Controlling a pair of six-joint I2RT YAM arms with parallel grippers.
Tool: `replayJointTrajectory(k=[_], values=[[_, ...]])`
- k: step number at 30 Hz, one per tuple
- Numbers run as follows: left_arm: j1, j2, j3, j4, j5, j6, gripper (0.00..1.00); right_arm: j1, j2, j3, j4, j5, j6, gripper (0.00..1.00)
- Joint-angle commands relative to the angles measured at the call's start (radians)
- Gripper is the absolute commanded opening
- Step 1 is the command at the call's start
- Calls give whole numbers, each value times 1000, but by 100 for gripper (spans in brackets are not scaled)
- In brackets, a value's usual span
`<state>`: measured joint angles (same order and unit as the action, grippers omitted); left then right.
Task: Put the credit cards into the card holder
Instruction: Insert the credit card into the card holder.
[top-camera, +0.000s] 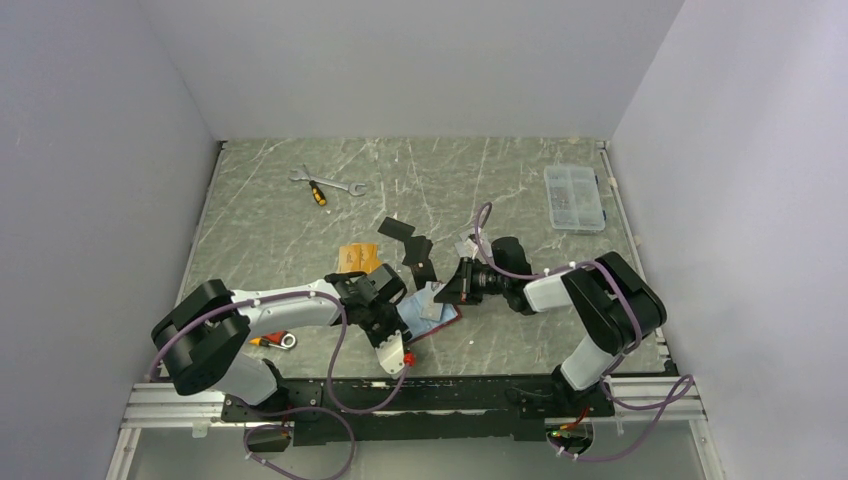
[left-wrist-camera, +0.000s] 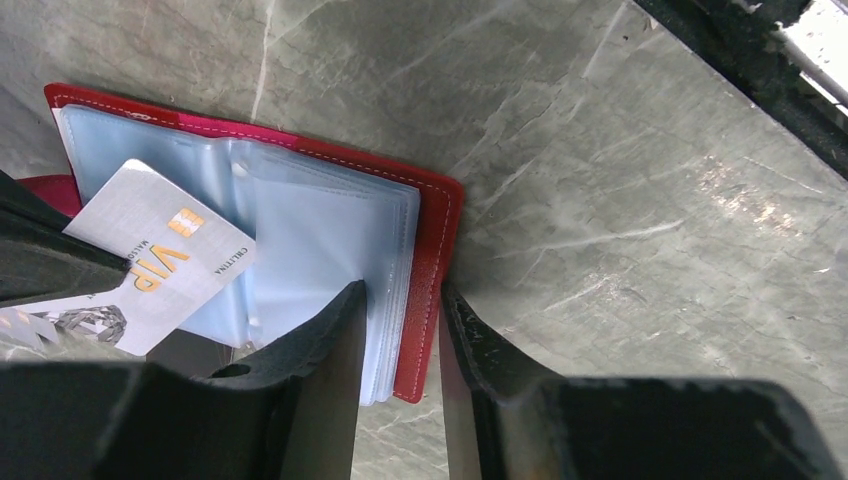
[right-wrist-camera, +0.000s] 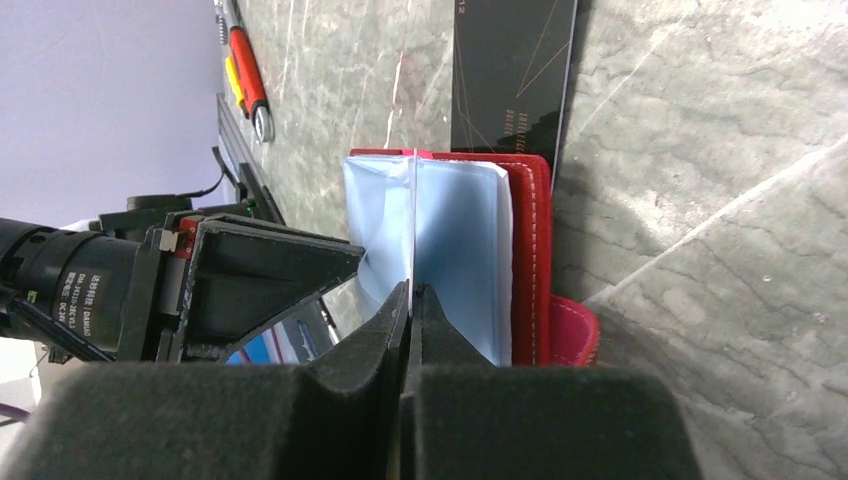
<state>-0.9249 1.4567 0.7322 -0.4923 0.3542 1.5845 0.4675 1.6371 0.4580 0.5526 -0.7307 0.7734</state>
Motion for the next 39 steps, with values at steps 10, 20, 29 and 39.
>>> replayJointTrajectory(k=[10,20,29,39], values=[[-7,20,-45,-49,-40,-14,42,23,73,-9,144,-35,6,0],[-6,-5,-96,48,-92,-36,48,24,86,-53,177,-83,17,0],[-8,-23,-130,75,-107,-32,45,25,114,-79,291,-131,84,0],[-8,-49,-169,85,-119,-10,45,1,5,-52,106,-50,-2,0]])
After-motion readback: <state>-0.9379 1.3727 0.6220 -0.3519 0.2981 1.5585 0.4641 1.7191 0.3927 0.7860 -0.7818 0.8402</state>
